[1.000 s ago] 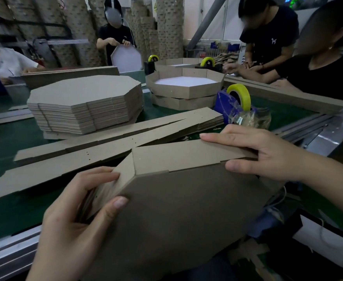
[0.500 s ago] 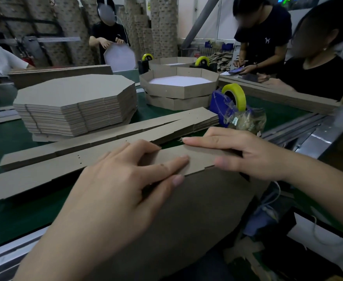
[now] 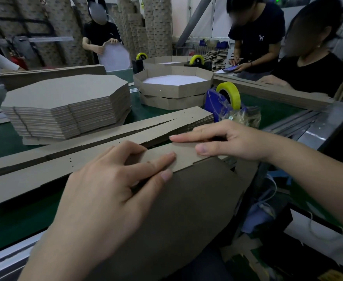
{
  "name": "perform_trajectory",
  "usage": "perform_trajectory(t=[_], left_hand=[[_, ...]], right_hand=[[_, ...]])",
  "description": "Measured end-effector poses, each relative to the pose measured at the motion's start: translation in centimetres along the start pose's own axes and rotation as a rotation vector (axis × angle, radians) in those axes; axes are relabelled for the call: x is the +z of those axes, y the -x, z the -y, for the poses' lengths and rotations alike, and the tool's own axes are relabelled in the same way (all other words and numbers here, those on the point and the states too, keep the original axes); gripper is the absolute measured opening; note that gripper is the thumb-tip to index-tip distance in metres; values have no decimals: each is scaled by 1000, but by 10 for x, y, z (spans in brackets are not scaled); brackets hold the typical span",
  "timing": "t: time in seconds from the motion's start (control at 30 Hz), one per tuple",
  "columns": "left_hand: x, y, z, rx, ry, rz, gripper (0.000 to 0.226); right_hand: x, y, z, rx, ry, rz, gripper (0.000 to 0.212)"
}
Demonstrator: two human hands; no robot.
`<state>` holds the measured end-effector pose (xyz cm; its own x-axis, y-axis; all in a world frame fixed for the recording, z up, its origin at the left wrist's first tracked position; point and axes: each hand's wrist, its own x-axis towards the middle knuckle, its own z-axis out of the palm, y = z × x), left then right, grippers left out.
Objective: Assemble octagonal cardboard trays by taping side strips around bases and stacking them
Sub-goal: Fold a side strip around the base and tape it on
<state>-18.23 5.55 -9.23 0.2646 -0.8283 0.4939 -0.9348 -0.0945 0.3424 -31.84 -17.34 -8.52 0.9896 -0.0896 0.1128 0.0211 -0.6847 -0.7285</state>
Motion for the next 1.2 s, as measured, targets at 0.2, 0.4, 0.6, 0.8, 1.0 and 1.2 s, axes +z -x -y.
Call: perform_trajectory(t=[0.2, 0.4, 0.6, 0.8, 1.0, 1.2], left_hand=[[0, 0, 2, -7, 53, 19, 30], [1, 0, 6, -14, 101, 20, 29], [1, -1, 12, 30, 74, 39, 30], [-2, -2, 14, 147, -189, 81, 42], [6, -2, 0, 134, -248, 25, 43], [11, -6, 1, 186, -252, 7, 44]], right_hand=[[-5, -6, 0, 41, -161, 27, 41], [-4, -13, -7, 59, -444, 123, 47], [-3, -16, -8, 60, -473, 144, 49], [0, -5, -5, 21, -284, 13, 43], [3, 5, -10, 29, -309, -32, 45], [4, 10, -22, 29, -271, -39, 37]])
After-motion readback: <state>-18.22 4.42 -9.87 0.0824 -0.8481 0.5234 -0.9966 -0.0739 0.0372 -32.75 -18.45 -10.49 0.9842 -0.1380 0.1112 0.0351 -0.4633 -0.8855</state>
